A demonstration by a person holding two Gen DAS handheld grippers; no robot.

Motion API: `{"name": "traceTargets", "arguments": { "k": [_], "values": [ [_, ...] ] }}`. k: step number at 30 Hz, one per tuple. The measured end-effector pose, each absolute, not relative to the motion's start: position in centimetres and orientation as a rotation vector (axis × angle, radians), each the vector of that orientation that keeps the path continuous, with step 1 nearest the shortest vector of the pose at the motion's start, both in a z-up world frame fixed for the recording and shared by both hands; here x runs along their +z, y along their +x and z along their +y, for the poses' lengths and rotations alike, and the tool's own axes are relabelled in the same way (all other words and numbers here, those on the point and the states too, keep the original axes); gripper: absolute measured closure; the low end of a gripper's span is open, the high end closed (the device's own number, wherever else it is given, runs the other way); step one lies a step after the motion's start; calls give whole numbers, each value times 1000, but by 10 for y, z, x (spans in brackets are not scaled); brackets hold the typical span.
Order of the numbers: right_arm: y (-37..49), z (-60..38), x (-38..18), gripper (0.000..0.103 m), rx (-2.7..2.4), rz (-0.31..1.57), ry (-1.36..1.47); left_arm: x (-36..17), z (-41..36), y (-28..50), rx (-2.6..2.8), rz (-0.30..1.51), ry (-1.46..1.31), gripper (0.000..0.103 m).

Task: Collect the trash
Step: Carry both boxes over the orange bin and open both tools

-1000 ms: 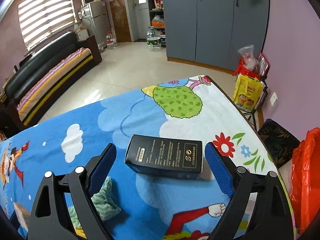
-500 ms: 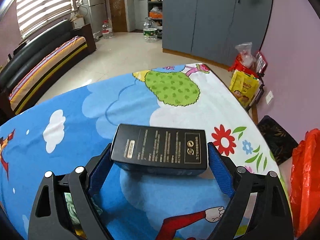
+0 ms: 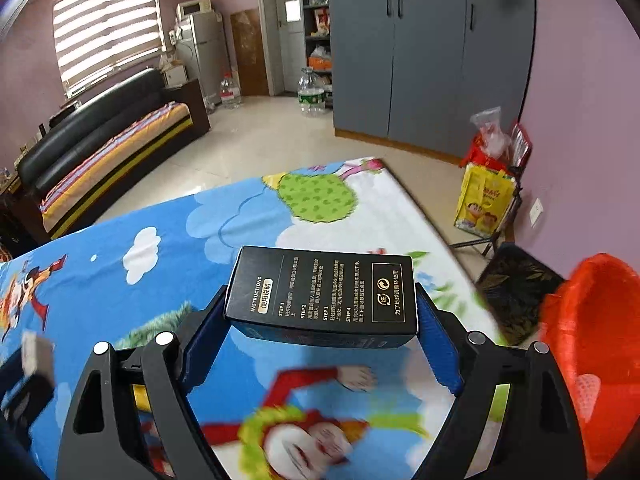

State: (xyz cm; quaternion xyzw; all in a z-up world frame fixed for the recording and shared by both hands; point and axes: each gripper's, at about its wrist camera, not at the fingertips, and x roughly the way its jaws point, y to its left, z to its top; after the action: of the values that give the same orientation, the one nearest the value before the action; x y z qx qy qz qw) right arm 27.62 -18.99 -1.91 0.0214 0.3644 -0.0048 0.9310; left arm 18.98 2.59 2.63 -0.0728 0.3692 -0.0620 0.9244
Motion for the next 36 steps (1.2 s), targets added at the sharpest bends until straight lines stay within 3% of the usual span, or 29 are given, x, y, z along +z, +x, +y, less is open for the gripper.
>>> {"name": "traceTargets", "arguments": {
  "k": [18, 36],
  "values": [
    [176, -332, 16, 22, -175, 668, 76, 52, -107, 189, -370, 704, -21, 36],
    [145, -437, 34, 22, -312, 637, 76, 70, -234, 198, -624, 668, 49, 36]
  ]
}}
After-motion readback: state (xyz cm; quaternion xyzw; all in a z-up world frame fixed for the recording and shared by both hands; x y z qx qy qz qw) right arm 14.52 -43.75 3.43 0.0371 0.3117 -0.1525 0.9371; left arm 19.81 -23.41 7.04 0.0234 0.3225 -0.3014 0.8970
